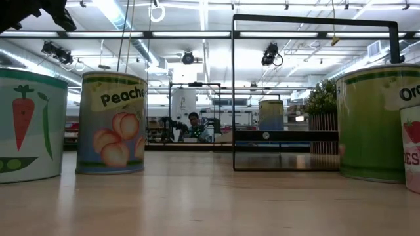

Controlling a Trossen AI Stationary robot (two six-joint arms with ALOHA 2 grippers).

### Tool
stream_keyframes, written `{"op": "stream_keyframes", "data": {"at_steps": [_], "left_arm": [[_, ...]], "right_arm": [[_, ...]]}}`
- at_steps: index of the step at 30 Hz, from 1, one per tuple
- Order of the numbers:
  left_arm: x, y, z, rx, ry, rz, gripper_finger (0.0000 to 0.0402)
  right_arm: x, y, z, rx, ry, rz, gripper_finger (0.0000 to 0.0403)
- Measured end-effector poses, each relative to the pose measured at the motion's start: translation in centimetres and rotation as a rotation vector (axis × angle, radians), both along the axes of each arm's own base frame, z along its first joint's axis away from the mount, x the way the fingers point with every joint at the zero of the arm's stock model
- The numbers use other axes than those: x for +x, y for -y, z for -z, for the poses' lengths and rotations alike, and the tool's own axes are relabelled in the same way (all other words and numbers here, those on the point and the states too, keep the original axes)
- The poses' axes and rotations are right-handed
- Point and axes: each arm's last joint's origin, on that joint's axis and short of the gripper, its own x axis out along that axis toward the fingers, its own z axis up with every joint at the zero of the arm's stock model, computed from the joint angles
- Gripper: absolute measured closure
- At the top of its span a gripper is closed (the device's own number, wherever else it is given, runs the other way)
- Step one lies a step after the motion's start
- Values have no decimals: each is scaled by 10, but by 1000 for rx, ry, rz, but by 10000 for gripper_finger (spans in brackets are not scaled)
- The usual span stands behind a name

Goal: Pick and place cans onto a shelf
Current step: Put the canned carrots on the shelf

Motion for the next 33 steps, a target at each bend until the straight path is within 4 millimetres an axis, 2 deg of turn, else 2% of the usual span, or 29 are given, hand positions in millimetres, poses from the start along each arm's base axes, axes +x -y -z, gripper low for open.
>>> {"op": "stream_keyframes", "data": {"at_steps": [5, 10, 15, 20, 29, 33], "left_arm": [[0, 0, 0, 0, 0, 0, 253], [0, 0, 0, 0, 0, 0, 253], [0, 0, -1, -2, 5, -1, 253], [0, 0, 0, -2, 5, -1, 253], [0, 0, 0, -5, 4, -4, 253], [0, -1, 0, -16, -1, -21, 253]], "right_arm": [[1, -10, 5, 82, 24, -47, 3], [-17, -20, 11, 91, -37, -192, 3], [-38, -30, 24, 62, -47, -399, 3], [-53, -27, 43, -4, -97, -675, 3], [-44, -14, 64, -56, -115, -1000, 10], [-35, -11, 65, -79, -83, -1134, 15]]}}
